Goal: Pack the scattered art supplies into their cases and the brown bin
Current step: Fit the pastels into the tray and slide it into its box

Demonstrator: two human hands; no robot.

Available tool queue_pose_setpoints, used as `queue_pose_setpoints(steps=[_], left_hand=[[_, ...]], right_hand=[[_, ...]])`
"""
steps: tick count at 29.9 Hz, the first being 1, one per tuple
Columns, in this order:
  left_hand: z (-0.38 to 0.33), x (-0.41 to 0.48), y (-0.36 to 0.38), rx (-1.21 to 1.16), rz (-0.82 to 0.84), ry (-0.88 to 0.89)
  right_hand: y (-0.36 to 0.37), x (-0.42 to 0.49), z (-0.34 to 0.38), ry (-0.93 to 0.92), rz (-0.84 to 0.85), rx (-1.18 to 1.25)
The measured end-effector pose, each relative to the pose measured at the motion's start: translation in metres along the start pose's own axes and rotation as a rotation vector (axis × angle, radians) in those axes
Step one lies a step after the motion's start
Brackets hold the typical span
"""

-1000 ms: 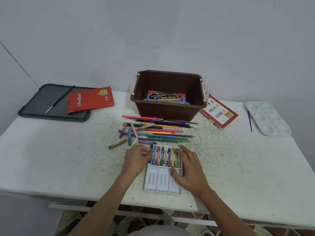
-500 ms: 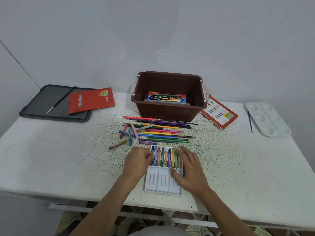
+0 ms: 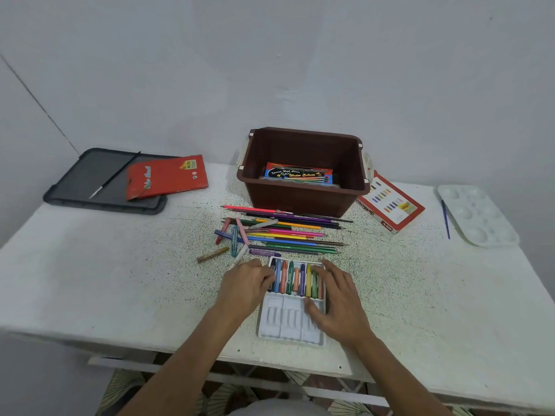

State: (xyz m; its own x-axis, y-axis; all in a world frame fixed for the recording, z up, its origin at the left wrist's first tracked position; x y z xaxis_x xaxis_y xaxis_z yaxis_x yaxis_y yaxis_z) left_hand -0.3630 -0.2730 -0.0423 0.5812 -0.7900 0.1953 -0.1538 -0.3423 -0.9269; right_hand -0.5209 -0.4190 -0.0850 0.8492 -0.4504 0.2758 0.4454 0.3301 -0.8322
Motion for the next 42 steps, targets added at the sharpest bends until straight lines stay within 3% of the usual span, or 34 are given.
queue_pose_setpoints(steps=[4,15,20,24,29,35,42], left_hand=[[0.001,-0.005,0.004,0.04,-0.045,0.034],[0.01,0.0,0.001,-0.121,-0.051,-0.007],[0.025,0.001,-0.013,-0.032,-0.208,-0.163],[0.037,0.003,-0.016,0.081,-0.151,-0.341],[0.043,0.001,-0.016,-0.001,-0.123,-0.439],[0.045,0.003,-0.023,0.069,-0.116,-0.432],[0.036,0.004,-0.038,-0.481,-0.33,-0.367]], right_hand=[[0.001,0.0,-0.001,0.003,0.001,0.001],[0.002,-0.001,-0.002,0.013,0.01,-0.004],[0.002,0.0,0.0,0.014,0.009,-0.012],[0.002,0.001,-0.001,0.02,0.007,-0.007],[0.002,0.001,-0.002,0.022,-0.002,0.011],[-0.001,0.002,-0.002,0.052,-0.042,0.077],[0.001,0.002,-0.005,0.043,-0.056,0.064]])
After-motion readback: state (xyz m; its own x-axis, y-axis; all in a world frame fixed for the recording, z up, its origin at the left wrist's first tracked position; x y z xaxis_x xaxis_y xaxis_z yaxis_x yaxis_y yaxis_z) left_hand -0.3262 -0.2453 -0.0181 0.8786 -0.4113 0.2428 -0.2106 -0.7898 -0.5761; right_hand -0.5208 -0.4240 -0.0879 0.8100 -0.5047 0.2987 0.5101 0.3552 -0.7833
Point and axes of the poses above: each hand's wrist, its own x-axis towards the middle knuckle, its own y-axis out of the palm, z = x × y, the point moved 4 cm from there along x, towards the middle knuckle, and after that the axes turned 4 degrees about -z, right-handed, at the moved point
